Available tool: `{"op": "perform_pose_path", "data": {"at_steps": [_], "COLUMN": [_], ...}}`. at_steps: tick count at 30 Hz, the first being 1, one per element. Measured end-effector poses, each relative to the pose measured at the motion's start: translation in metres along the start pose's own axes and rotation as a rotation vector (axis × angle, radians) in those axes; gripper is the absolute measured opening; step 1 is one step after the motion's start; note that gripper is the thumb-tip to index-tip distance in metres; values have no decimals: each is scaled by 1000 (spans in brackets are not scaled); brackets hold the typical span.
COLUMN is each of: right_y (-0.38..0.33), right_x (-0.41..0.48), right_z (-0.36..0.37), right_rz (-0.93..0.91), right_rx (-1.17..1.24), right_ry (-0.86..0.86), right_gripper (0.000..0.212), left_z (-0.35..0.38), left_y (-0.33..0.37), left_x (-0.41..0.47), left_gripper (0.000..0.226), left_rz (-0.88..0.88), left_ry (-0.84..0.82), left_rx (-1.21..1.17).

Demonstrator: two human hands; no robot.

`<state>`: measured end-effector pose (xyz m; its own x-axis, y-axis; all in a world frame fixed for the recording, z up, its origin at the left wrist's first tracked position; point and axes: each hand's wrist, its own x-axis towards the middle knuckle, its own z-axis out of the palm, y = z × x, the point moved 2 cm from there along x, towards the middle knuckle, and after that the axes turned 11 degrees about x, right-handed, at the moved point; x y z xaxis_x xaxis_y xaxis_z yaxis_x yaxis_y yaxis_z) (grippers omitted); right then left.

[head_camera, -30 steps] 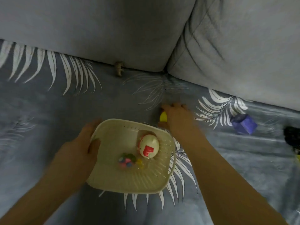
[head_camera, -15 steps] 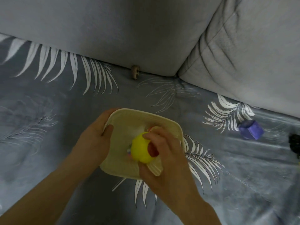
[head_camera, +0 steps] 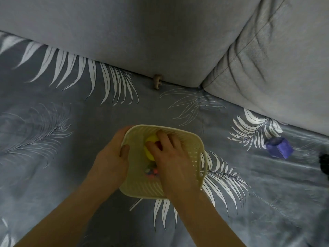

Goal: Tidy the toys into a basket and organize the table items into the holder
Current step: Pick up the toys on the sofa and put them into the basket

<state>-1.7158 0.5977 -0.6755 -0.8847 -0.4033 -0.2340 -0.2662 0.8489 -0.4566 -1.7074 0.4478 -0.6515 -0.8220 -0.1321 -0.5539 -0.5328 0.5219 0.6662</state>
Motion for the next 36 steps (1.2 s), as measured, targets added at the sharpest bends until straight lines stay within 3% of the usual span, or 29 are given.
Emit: {"op": "perform_pose_path", "data": {"at_steps": [8,11,18,22,25,30,34,36], "right_y": [-9,9,26,21,19,-1,-8,6], "right_x": [43,94,193,197,180,92,3,-29], "right_z": [-56,-60,-29,-22,-29,-78,-91,-87], "right_rz": [-108,-114,-47,-68,-77,-96,-26,86], "right_rx": [123,53,-136,-204,-136,116,325,389], "right_ry": [391,280,-222,-165,-52,298,270,148], "right_gripper": [50,53,52,35,24,42,26,20], "left_z": [-27,-36,-43,-46,-47,-41,-23,-9], "left_y": [-13,-12,-24,-27,-24,-6,30,55], "left_x": [3,5,22,28,30,26,11,1], "left_gripper": [43,49,46,51,51,42,39,38], "left_rz": [-29,-27,-29,-20,-28,-23,26,58], "left_ry": [8,1,14,23,14,-10,-32,-32], "left_rx": [-42,-43,-54,-57,-44,-15,-34,-6]}}
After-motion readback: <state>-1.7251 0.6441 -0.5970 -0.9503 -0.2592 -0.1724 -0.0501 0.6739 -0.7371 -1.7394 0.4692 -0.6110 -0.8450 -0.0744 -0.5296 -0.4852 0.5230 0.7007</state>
